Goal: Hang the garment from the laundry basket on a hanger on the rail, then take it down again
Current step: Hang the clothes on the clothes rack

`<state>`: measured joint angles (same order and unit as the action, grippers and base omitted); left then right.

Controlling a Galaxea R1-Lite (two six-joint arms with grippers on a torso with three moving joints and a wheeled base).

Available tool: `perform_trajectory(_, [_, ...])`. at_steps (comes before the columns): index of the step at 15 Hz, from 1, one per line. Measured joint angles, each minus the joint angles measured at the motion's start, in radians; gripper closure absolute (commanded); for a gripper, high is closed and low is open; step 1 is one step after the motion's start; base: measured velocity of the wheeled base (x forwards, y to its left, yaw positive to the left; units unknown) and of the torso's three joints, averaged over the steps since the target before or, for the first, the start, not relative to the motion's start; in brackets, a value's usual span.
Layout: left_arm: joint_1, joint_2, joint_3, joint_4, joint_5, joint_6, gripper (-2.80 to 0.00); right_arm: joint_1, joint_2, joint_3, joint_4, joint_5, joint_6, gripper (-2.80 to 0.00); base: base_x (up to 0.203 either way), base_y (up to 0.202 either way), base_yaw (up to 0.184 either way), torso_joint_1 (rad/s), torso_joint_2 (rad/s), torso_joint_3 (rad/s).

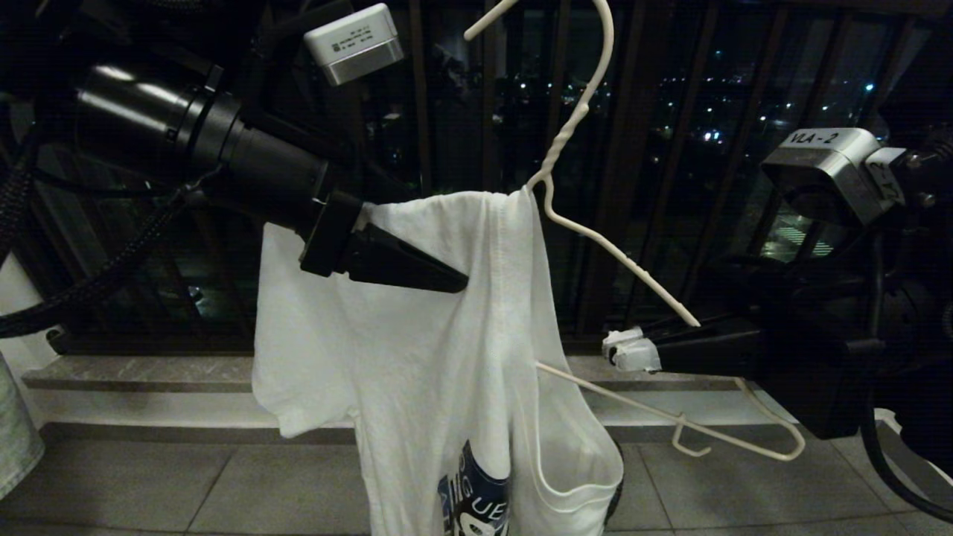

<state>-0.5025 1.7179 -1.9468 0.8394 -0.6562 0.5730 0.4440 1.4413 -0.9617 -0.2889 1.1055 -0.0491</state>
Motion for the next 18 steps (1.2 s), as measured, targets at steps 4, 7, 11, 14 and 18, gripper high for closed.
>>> perform_trajectory(4, [-0.005, 0.002, 0.0, 0.001, 0.001, -0.001, -2.8, -0.004, -0.001, -0.002, -0.002, 0.0, 0.0, 0.0, 0.0, 0.0, 0.0, 0.0, 0.0, 0.0])
perform_trajectory(7, [-0.006, 0.0, 0.0, 0.001, 0.001, -0.001, -2.8, -0.006, -0.001, -0.002, -0.003, 0.0, 0.0, 0.0, 0.0, 0.0, 0.0, 0.0, 0.0, 0.0])
perform_trajectory(11, [-0.007, 0.0, 0.002, 0.001, 0.003, 0.0, -2.8, -0.009, -0.001, -0.003, -0.004, 0.0, 0.0, 0.0, 0.0, 0.0, 0.0, 0.0, 0.0, 0.0])
perform_trajectory(14, [-0.007, 0.001, 0.002, 0.001, 0.004, 0.0, -2.8, -0.013, -0.002, -0.003, -0.004, 0.0, -0.001, 0.0, 0.0, 0.0, 0.0, 0.0, 0.0, 0.0])
perform_trajectory(18, [-0.007, 0.001, 0.003, 0.003, 0.006, 0.0, 0.0, -0.015, -0.003, -0.004, -0.003, 0.0, -0.001, 0.0, 0.0, 0.0, 0.0, 0.0, 0.0, 0.0])
